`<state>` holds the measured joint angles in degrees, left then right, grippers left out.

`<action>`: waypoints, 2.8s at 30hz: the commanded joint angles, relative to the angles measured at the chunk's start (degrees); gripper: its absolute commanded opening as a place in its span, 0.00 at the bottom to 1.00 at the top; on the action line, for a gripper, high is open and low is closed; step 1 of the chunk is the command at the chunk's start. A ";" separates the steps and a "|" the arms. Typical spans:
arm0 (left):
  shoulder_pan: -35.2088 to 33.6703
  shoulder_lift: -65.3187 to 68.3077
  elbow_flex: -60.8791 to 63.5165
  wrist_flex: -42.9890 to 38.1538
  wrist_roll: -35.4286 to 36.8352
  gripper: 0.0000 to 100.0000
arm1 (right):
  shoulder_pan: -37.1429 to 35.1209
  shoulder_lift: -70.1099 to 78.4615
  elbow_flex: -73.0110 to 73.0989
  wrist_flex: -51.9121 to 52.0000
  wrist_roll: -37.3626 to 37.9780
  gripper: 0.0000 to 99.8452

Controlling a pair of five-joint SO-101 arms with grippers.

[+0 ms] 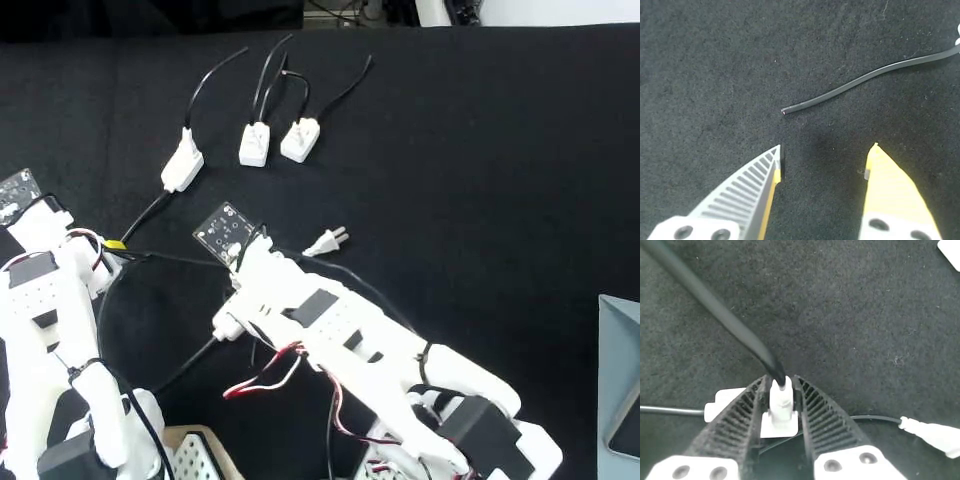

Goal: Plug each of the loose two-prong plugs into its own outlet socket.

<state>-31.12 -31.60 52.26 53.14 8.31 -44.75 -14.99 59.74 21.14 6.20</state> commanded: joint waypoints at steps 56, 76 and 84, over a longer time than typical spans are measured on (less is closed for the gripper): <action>-0.04 -0.79 -0.22 -0.97 0.18 0.27 | 3.16 -8.22 -3.74 13.98 -5.54 0.12; 1.54 -1.32 1.71 -3.69 0.18 0.27 | 2.99 -14.64 -1.71 14.07 -8.26 0.12; 1.63 -1.32 1.80 -3.69 0.09 0.27 | 2.90 -13.85 -2.07 11.34 -8.26 0.12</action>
<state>-30.24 -31.60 54.37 50.51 8.31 -42.46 -29.05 58.33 33.63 -1.45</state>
